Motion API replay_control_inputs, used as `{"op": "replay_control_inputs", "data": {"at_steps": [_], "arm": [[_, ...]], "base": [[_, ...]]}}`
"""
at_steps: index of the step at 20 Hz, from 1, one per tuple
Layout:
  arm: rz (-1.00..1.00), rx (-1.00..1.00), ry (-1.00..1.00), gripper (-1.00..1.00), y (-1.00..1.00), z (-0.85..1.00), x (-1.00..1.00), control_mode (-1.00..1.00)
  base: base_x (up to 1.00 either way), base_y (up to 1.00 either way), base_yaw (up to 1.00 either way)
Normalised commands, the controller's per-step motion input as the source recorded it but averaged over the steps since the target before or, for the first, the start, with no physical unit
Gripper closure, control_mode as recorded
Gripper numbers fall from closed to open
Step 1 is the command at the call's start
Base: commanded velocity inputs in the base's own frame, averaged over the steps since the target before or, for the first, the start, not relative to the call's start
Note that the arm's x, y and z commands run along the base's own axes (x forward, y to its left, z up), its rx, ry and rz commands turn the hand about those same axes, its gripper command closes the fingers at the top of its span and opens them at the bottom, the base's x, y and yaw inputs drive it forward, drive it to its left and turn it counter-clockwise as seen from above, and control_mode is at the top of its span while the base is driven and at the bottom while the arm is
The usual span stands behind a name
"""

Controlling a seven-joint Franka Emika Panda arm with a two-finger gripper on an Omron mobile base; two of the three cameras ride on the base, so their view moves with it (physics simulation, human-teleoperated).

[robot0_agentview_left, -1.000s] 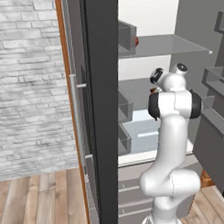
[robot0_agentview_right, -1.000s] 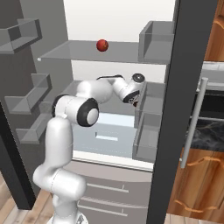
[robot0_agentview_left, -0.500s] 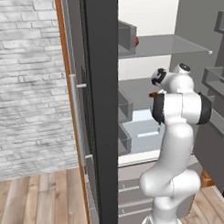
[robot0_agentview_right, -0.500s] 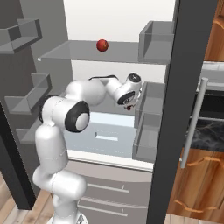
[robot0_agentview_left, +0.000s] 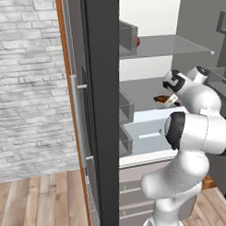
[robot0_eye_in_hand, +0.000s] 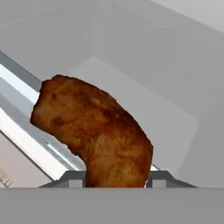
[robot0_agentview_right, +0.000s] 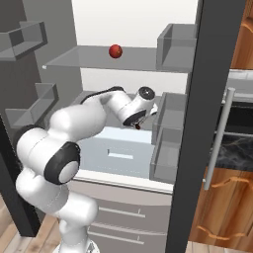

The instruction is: Move the onion and chicken drumstick from the second highest shelf to the top shelf to make space. Then, place the pitcher from the counter on the cleared second highest shelf.

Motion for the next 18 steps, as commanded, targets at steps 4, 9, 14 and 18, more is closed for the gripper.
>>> {"op": "replay_control_inputs", "data": {"at_steps": [4, 9, 14, 18], "arm": [[0.03, -0.03, -0.17, 1.00, 0.49, 0.96, -0.84, -1.00], [0.00, -0.01, -0.19, 1.00, 0.47, 1.00, -0.52, -1.00], [-0.03, -0.01, -0.17, 1.00, 0.21, 1.00, -0.39, -1.00], [-0.06, 0.00, -0.18, 1.00, 0.10, 1.00, -0.19, -1.00]], "base": [[0.00, 0.00, 0.00], [0.00, 0.00, 0.00], [0.00, 0.00, 0.00], [0.00, 0.00, 0.00]]}}
